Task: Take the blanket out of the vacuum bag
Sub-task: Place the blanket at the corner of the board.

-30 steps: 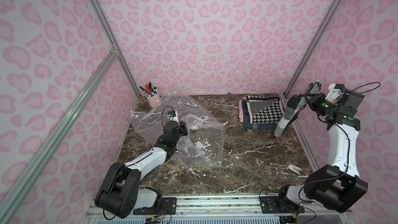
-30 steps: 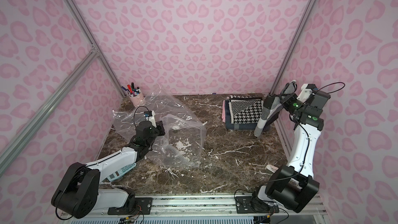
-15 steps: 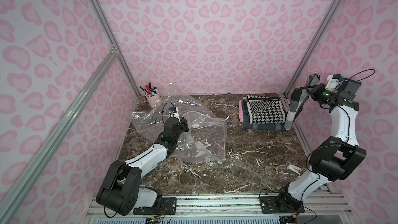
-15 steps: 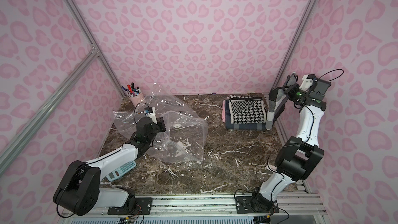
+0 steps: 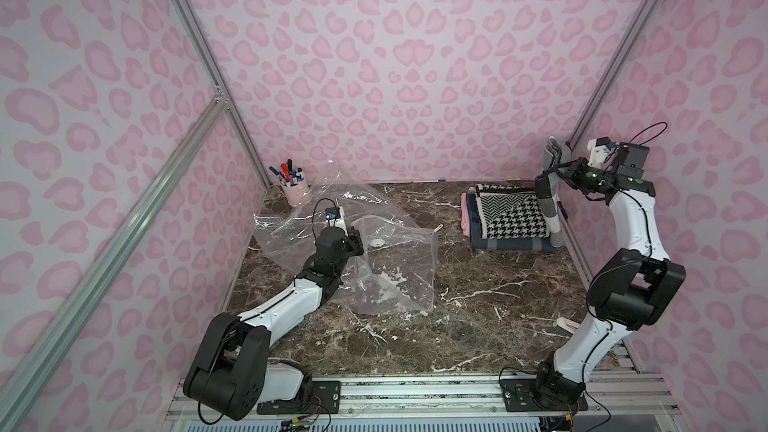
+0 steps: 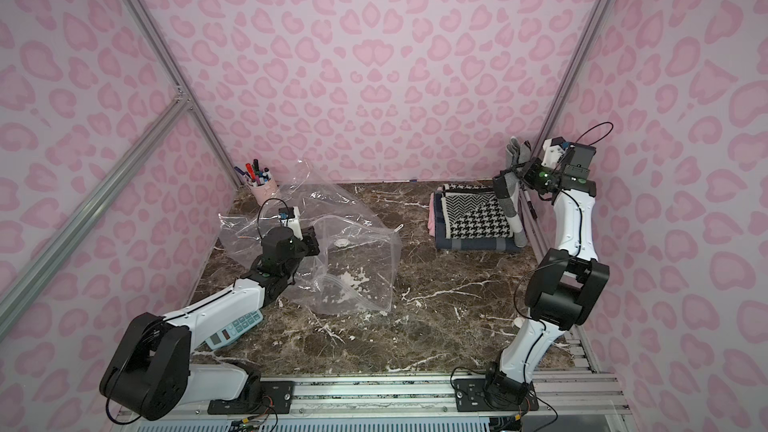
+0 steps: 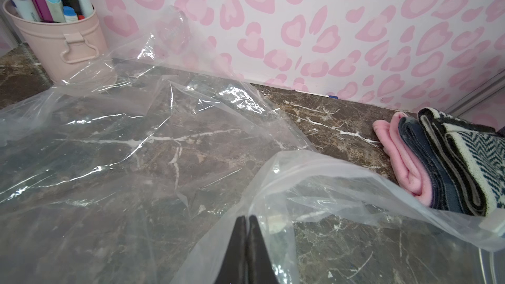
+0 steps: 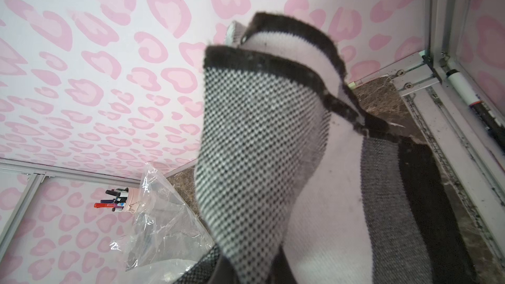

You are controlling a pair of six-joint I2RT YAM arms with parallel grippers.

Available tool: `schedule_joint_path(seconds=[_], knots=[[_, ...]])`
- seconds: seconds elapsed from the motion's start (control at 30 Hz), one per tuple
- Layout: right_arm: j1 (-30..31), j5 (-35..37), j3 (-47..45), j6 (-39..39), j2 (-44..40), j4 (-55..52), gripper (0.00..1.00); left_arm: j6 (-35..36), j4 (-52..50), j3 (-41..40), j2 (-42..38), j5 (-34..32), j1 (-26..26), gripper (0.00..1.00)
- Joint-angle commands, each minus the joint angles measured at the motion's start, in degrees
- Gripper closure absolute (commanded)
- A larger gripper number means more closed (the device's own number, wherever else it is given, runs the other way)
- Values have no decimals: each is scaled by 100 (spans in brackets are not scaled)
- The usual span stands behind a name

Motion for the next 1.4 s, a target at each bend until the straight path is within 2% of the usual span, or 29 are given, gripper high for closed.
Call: schedule_joint_path(seconds=[0.0, 0.17, 0.53, 0.9, 1.37], knots=[[112, 40, -131, -134, -145, 209, 100, 109, -38, 8, -33, -57, 3, 96], [286, 102, -284, -192, -284, 181, 100, 75, 5, 8, -7, 30, 4, 96], [1067, 386, -265, -507, -160, -97, 100, -6, 102, -53, 90, 92, -6, 96], [1575, 446, -1003, -575, 60, 205, 100, 5, 137, -45, 202, 98, -8, 96], [1902, 279, -1213, -773, 321, 372, 100, -14, 207, -106, 272, 134, -13, 96]])
